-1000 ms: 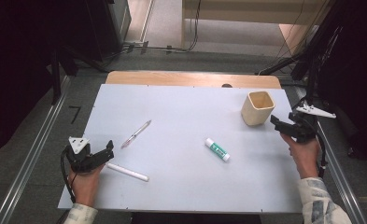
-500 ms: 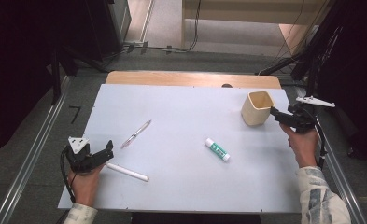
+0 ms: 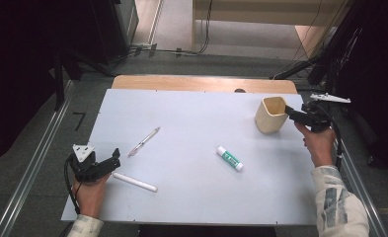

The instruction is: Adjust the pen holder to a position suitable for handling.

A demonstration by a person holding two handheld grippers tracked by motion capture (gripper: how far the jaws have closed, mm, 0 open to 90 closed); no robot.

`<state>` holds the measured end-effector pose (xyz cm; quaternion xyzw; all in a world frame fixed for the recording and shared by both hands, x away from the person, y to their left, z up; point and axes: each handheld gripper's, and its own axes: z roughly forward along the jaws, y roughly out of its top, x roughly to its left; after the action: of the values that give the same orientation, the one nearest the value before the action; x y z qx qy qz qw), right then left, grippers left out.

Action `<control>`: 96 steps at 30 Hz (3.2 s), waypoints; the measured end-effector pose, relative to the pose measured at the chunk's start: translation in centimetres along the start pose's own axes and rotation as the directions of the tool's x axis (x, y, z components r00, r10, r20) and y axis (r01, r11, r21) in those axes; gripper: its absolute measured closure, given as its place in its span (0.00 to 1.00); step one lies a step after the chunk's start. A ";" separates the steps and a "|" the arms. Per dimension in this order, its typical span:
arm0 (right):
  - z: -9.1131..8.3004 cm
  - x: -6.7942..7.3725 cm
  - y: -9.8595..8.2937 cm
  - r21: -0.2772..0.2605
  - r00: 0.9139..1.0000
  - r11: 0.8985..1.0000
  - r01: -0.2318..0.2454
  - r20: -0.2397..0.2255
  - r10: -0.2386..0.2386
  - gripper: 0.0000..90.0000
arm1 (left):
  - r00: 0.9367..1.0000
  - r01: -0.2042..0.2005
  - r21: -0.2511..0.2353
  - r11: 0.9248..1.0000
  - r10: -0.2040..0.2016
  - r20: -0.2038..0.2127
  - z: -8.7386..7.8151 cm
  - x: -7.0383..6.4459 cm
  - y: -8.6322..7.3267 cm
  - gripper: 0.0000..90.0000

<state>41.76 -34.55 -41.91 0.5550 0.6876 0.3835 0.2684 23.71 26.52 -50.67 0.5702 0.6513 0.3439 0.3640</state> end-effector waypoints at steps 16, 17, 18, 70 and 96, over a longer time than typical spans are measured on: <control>3.5 0.1 0.6 0.104 1.000 0.995 0.012 -0.023 -0.010 0.59 | 1.000 0.002 0.004 1.000 -0.002 0.002 0.1 0.1 0.0 0.07; 3.6 0.1 0.6 0.105 1.000 0.994 0.008 -0.025 -0.005 0.60 | 1.000 0.002 0.005 1.000 -0.002 0.003 0.1 0.1 0.0 0.07; 3.8 0.2 0.6 0.109 1.000 0.994 0.003 -0.026 0.000 0.64 | 1.000 0.002 0.005 1.000 -0.002 0.004 0.1 0.1 0.0 0.07; 6.9 15.1 1.8 0.206 0.983 0.963 0.171 -0.100 -0.153 0.91 | 1.000 0.003 0.005 1.000 -0.004 0.012 0.2 -0.1 0.1 0.07; 6.9 26.2 0.2 0.173 0.938 0.932 0.317 -0.201 -0.281 0.73 | 1.000 -0.002 0.013 1.000 0.002 0.022 0.3 -0.3 0.0 0.07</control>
<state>41.07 -7.52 -44.09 0.4326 0.8205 0.3124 0.2052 24.04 26.26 -50.80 0.5771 0.6487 0.3336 0.3671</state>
